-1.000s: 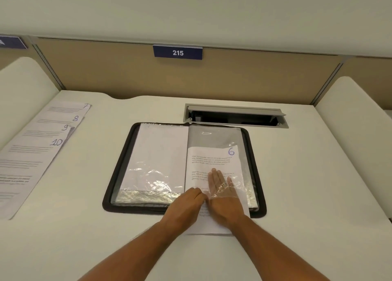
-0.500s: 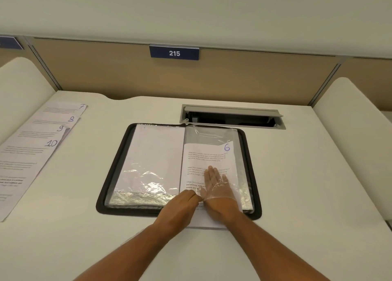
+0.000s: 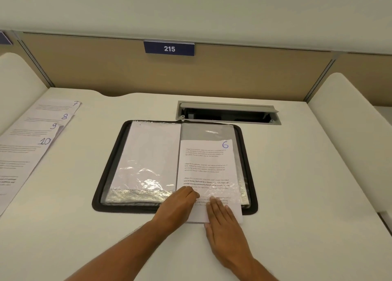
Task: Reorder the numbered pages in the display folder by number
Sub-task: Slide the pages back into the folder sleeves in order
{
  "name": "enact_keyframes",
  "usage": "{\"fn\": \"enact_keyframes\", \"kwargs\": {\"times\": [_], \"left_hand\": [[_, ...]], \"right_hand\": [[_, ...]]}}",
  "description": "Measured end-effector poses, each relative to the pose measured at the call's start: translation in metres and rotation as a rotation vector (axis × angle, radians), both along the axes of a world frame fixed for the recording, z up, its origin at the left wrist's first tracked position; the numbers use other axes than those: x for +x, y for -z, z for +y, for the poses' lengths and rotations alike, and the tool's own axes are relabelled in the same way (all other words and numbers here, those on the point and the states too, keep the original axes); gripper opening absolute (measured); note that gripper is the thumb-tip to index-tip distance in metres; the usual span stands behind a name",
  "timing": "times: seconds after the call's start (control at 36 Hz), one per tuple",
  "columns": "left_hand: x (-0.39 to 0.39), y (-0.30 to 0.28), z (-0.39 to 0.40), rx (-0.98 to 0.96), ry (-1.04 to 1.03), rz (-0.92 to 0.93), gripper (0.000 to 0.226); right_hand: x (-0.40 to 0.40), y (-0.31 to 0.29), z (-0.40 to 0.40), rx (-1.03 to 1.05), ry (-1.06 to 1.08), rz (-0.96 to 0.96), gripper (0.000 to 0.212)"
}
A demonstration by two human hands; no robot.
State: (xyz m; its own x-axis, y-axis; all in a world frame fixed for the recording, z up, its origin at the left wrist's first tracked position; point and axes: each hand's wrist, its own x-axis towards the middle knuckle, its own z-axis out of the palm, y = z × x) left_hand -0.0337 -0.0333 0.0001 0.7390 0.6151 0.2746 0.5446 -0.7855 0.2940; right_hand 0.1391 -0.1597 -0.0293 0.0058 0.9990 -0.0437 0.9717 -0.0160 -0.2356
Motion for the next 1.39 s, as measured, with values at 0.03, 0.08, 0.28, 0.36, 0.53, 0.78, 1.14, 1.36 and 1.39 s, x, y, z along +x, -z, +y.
{"fn": "enact_keyframes", "kwargs": {"times": [0.03, 0.08, 0.28, 0.36, 0.53, 0.78, 1.14, 1.36, 1.39], "left_hand": [[0.0, 0.0, 0.0, 0.003, 0.0, 0.001, 0.04], [0.0, -0.001, 0.0, 0.008, -0.001, -0.001, 0.039], [0.002, 0.001, 0.002, 0.005, -0.001, -0.003, 0.037], [0.002, 0.001, 0.002, -0.012, -0.005, 0.01, 0.038], [0.0, 0.0, 0.003, -0.045, -0.016, 0.043, 0.035], [0.001, -0.006, 0.0, -0.058, -0.025, 0.045, 0.041], [0.003, -0.008, -0.002, -0.044, -0.037, 0.048, 0.037], [0.003, -0.007, 0.001, -0.051, -0.099, 0.057, 0.037], [0.003, -0.007, 0.002, -0.045, -0.106, 0.057, 0.039]], "right_hand": [[0.0, 0.001, 0.003, 0.007, -0.003, -0.001, 0.062], [0.001, 0.001, 0.01, 0.011, -0.013, -0.016, 0.062], [0.002, -0.006, 0.039, 0.042, 0.019, -0.011, 0.057], [0.005, -0.001, 0.052, 0.053, 0.007, 0.011, 0.06], [0.004, -0.009, 0.072, 0.006, -0.017, 0.036, 0.08], [0.007, 0.0, 0.089, 0.026, 0.045, -0.074, 0.066], [0.012, 0.0, 0.082, 0.06, 0.086, -0.073, 0.069], [0.009, -0.008, 0.046, 0.421, 0.117, 0.118, 0.044], [0.009, -0.008, 0.043, 0.46, 0.138, 0.138, 0.041]]}}
